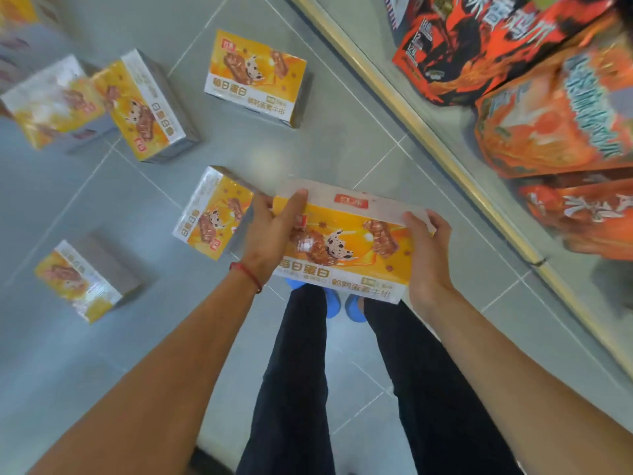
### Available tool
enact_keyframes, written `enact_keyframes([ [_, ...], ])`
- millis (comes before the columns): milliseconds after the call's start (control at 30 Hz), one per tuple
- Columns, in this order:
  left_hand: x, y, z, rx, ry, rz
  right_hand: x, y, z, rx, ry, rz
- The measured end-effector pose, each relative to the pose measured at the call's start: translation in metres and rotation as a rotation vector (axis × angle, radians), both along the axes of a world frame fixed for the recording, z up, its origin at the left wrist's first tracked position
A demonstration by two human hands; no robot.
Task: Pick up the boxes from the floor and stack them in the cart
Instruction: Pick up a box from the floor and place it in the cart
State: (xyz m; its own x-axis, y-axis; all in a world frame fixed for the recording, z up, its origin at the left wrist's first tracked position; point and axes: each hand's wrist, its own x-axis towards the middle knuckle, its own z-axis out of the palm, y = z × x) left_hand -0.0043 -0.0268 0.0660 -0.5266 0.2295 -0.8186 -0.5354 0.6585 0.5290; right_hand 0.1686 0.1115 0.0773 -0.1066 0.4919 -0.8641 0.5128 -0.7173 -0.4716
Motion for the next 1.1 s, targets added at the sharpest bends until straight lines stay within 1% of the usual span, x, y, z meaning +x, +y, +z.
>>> enact_keyframes([
  [233, 0.0, -0.019, 0.13, 0.089, -0.05, 0.17, -0.012, 0.004, 0.13, 0.073, 0.105, 0.232],
  [367, 0.008, -0.036, 0.193, 0.136, -0.031, 0.259, -0.023, 0.003, 0.188, 0.091, 0.149, 0.325],
  [500, 0.032, -0.048, 0.245, 0.137, 0.007, 0.414, -0.023, 0.006, 0.234, 0.11, 0.222, 0.506],
  [600, 0.06, -0.05, 0.274, 0.127, 0.04, 0.544, -0.017, 0.013, 0.258, 0.101, 0.261, 0.56],
  [700, 0.092, -0.043, 0.297, 0.164, 0.09, 0.68, -0.013, 0.03, 0.28, 0.094, 0.333, 0.646],
  [933, 0.182, -0.035, 0.349, 0.167, 0.178, 1.026, 0.009, 0.052, 0.323, 0.08, 0.43, 0.912],
  [1100, 0.262, -0.05, 0.372, 0.168, 0.21, 1.276, 0.038, 0.031, 0.353, 0.023, 0.461, 1.167],
])
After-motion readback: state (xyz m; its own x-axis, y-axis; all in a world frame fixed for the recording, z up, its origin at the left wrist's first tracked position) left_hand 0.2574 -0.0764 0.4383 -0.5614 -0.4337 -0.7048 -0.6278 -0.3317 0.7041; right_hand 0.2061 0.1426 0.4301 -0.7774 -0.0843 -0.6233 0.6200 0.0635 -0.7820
